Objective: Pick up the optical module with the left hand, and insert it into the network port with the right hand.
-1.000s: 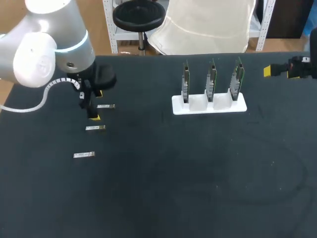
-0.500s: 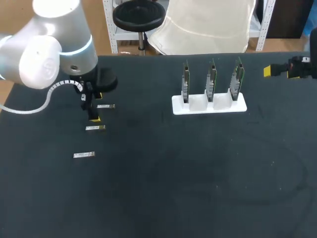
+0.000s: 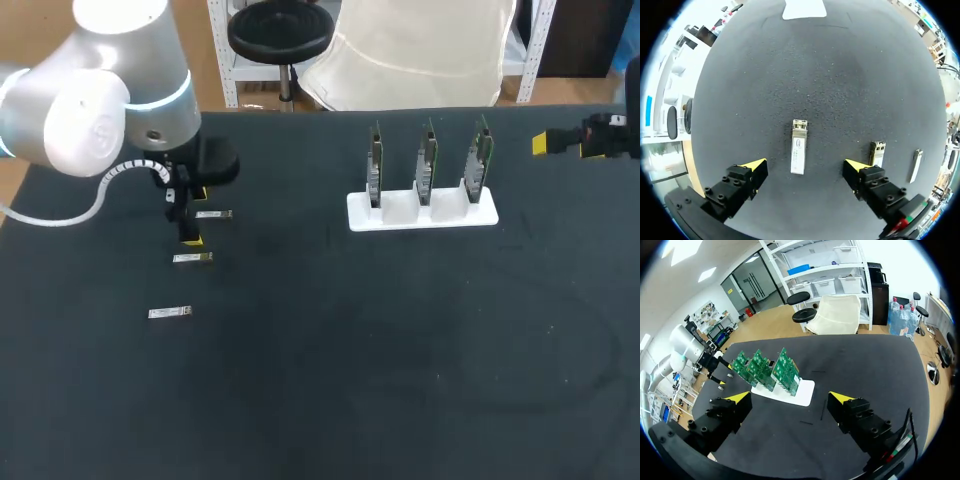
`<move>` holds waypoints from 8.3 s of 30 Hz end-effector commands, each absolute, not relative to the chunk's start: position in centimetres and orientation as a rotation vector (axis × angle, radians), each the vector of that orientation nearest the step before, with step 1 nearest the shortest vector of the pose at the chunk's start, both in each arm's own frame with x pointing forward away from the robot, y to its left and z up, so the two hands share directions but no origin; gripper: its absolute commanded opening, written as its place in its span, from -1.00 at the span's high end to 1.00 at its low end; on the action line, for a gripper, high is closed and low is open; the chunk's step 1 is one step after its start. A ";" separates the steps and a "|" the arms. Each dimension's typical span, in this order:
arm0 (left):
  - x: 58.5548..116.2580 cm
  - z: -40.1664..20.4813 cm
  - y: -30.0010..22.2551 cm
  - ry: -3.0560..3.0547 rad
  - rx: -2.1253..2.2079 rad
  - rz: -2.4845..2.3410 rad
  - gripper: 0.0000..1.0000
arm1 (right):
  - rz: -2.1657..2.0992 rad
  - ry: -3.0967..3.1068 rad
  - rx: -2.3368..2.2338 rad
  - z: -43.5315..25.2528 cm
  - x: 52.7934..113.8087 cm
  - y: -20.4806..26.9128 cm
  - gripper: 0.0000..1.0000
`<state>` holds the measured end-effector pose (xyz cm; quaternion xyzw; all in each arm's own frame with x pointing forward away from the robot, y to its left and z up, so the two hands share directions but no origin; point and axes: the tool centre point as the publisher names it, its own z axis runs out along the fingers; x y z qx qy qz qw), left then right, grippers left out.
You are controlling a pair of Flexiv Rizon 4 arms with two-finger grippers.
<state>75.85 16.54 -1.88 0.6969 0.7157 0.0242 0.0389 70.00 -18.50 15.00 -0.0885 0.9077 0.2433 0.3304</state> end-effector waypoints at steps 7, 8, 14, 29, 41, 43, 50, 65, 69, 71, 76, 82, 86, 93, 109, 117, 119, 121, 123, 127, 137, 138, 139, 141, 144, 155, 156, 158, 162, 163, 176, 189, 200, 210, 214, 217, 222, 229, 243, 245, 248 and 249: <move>76.4 -2.1 16.1 2.193 2.163 0.082 0.04 | 0.636 2.374 -0.231 15.0 70.0 -18.5 -1.00; 76.4 -2.1 16.0 2.193 2.162 0.081 0.52 | 0.636 2.374 -0.231 15.0 70.0 -18.5 -1.00; 76.3 -2.3 16.1 2.195 2.166 0.080 1.00 | 0.636 2.374 -0.231 15.0 70.0 -18.5 -1.00; 76.8 -1.5 16.7 2.327 1.911 -0.049 1.00 | 0.636 2.374 -0.231 15.0 70.0 -18.5 -1.00; 79.4 4.9 16.7 2.385 1.342 -0.351 1.00 | 0.636 2.374 -0.231 15.0 70.0 -18.5 -1.00; 79.9 6.8 16.5 2.363 1.228 -0.428 1.00 | 0.636 2.374 -0.231 15.0 70.0 -18.5 -1.00; 80.4 12.8 14.3 2.213 1.065 -0.539 1.00 | 0.636 2.374 -0.231 15.0 70.0 -18.5 -1.00; 78.1 20.2 7.8 1.885 1.011 -0.732 1.00 | 0.636 2.374 -0.231 15.0 70.0 -18.5 -1.00; 77.9 21.1 6.1 1.825 1.021 -0.775 1.00 | 0.636 2.374 -0.231 15.0 70.0 -18.5 -1.00; 77.8 21.5 5.3 1.799 1.031 -0.788 1.00 | 0.636 2.374 -0.231 15.0 70.0 -18.5 -1.00; 77.5 22.5 3.0 1.730 1.073 -0.828 1.00 | 0.636 2.374 -0.231 15.0 70.0 -18.5 -1.00; 77.0 23.2 0.0 1.650 1.106 -0.907 1.00 | 0.636 2.374 -0.231 15.0 70.0 -18.5 -1.00; 76.6 23.7 -1.8 1.595 1.116 -0.975 1.00 | 0.636 2.374 -0.231 15.0 70.0 -18.5 -1.00; 75.9 23.8 -4.8 1.528 1.158 -1.066 1.00 | 0.636 2.374 -0.231 15.0 70.0 -18.5 -1.00; 74.8 22.4 -10.2 1.441 1.245 -1.196 1.00 | 0.636 2.374 -0.231 15.0 70.0 -18.5 -1.00; 74.7 21.4 -11.7 1.428 1.255 -1.223 1.00 | 0.636 2.374 -0.231 15.0 70.0 -18.5 -1.00; 74.7 21.1 -11.8 1.416 1.262 -1.221 1.00 | 0.636 2.374 -0.231 15.0 70.0 -18.5 -1.00; 74.8 20.8 -11.9 1.393 1.275 -1.225 1.00 | 0.636 2.374 -0.231 15.0 70.0 -18.5 -1.00; 75.0 20.6 -12.1 1.384 1.274 -1.236 1.00 | 0.636 2.374 -0.231 15.0 70.0 -18.5 -1.00; 75.3 20.1 -12.4 1.374 1.259 -1.236 1.00 | 0.636 2.374 -0.231 15.0 70.0 -18.5 -1.00; 76.0 18.2 -13.0 1.401 1.214 -1.248 1.00 | 0.636 2.374 -0.231 15.0 70.0 -18.5 -1.00; 76.0 18.1 -12.9 1.400 1.211 -1.242 1.00 | 0.636 2.374 -0.231 15.0 70.0 -18.5 -1.00; 76.1 18.1 -12.8 1.400 1.209 -1.234 1.00 | 0.636 2.374 -0.231 15.0 70.0 -18.5 -1.00; 76.2 18.1 -12.5 1.401 1.201 -1.223 1.00 | 0.636 2.374 -0.231 15.0 70.0 -18.5 -1.00; 76.4 18.0 -12.1 1.404 1.192 -1.213 1.00 | 0.636 2.374 -0.231 15.0 70.0 -18.5 -1.00; 76.3 17.4 -11.2 1.417 1.172 -1.204 1.00 | 0.636 2.374 -0.231 15.0 70.0 -18.5 -1.00; 76.2 17.4 -11.2 1.413 1.176 -1.200 1.00 | 0.636 2.374 -0.231 15.0 70.0 -18.5 -1.00; 76.1 17.3 -11.3 1.411 1.176 -1.198 1.00 | 0.636 2.374 -0.231 15.0 70.0 -18.5 -1.00; 75.9 17.1 -11.3 1.415 1.161 -1.208 1.00 | 0.636 2.374 -0.231 15.0 70.0 -18.5 -1.00; 75.9 17.0 -11.3 1.417 1.165 -1.211 1.00 | 0.636 2.374 -0.231 15.0 70.0 -18.5 -1.00; 75.3 16.7 -11.8 1.411 1.173 -1.204 1.00 | 0.636 2.374 -0.231 15.0 70.0 -18.5 -1.00; 75.0 16.6 -12.2 1.422 1.165 -1.228 1.00 | 0.636 2.374 -0.231 15.0 70.0 -18.5 -1.00; 75.0 16.6 -12.2 1.422 1.165 -1.228 1.00 | 0.685 2.339 -0.436 16.0 72.3 -19.7 -1.00; 75.0 16.6 -12.2 1.422 1.165 -1.228 1.00 | 0.851 2.216 -1.006 19.0 77.0 -17.9 -1.00; 75.0 16.6 -12.2 1.422 1.165 -1.228 1.00 | 0.917 2.160 -1.256 19.2 77.6 -15.7 -1.00; 75.0 16.6 -12.2 1.422 1.165 -1.228 1.00 | 0.927 2.113 -1.406 19.1 77.6 -14.1 -1.00; 75.0 16.6 -12.2 1.422 1.165 -1.228 1.00 | 0.955 2.037 -1.630 18.9 77.1 -12.4 -1.00; 75.0 16.6 -12.2 1.422 1.165 -1.228 1.00 | 0.973 1.956 -1.759 19.0 76.4 -10.6 -1.00; 75.0 16.6 -12.2 1.422 1.165 -1.228 1.00 | 0.988 1.808 -1.821 20.3 76.5 -6.5 -1.00; 75.0 16.6 -12.2 1.422 1.165 -1.228 1.00 | 1.002 1.785 -1.823 20.5 76.4 -5.9 -1.00; 75.0 16.6 -12.2 1.422 1.165 -1.228 1.00 | 1.010 1.770 -1.811 20.4 76.2 -5.1 -1.00; 75.0 16.6 -12.2 1.422 1.165 -1.228 1.00 | 1.011 1.766 -1.808 20.5 76.1 -5.0 -1.00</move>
